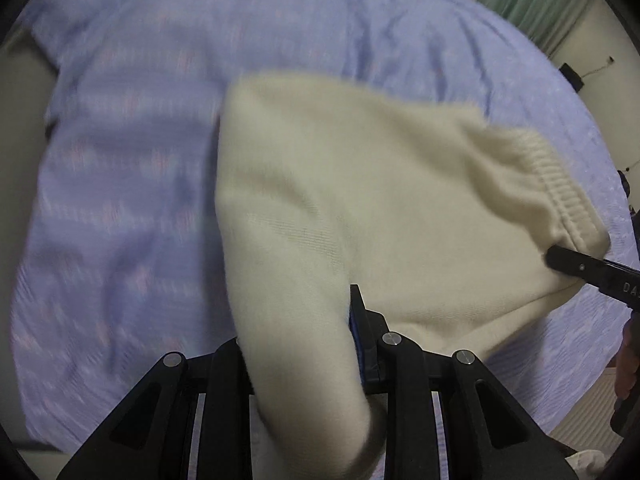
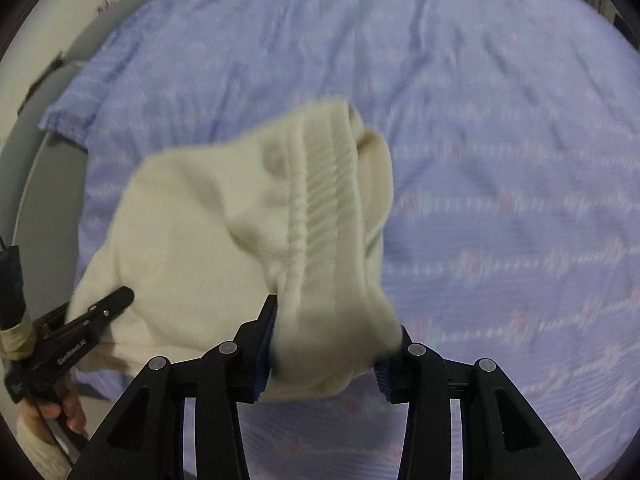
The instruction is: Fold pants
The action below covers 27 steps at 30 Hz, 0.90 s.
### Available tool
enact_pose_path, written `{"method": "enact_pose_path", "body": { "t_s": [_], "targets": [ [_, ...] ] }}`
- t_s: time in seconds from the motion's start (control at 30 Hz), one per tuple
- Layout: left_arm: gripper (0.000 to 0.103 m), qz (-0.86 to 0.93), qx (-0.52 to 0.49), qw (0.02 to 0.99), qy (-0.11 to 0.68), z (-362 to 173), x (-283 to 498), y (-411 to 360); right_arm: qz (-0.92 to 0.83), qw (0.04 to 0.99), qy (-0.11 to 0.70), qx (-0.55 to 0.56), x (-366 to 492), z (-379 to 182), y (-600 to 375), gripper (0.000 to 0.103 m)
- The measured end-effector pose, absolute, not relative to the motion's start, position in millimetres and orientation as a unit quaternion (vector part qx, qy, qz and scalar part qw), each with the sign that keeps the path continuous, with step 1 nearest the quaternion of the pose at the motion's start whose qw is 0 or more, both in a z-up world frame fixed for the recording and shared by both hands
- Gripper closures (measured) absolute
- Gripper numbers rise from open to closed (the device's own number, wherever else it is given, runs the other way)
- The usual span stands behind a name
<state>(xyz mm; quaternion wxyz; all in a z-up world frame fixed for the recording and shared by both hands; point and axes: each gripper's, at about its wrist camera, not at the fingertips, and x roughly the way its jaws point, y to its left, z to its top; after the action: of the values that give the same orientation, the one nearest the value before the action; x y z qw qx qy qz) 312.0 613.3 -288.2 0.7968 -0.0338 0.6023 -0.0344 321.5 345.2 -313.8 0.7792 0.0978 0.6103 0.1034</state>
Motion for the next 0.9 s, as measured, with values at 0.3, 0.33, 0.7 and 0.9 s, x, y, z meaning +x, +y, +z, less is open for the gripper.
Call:
{"method": "enact_pose_path", "body": {
  "t_s": [0.3, 0.33, 0.7, 0.9],
  "targets": [
    [0.061, 0.001, -0.037, 0.792, 0.61, -318.1, 293.1, 612.7, 0.097, 0.781, 0.617, 0.034, 311.5, -327.3, 339.5, 0.045],
    [0.057, 0.004, -0.036, 0.79, 0.612, -319.3, 290.9, 613.2, 0.096, 0.78, 0.617, 0.036, 311.1, -325.3, 334.7, 0.039],
    [0.04, 0.064, 0.029, 0.812, 0.58, -272.6, 238.7, 603.7, 0.103, 0.82, 0.558, -0.076, 281.6, -268.0, 330.6, 0.035],
    [0.032, 0.05, 0.04, 0.846, 0.53, -202.9, 208.4, 562.2, 0.102, 0.85, 0.51, -0.08, 264.3, -207.6, 299.7, 0.035]
  ]
}}
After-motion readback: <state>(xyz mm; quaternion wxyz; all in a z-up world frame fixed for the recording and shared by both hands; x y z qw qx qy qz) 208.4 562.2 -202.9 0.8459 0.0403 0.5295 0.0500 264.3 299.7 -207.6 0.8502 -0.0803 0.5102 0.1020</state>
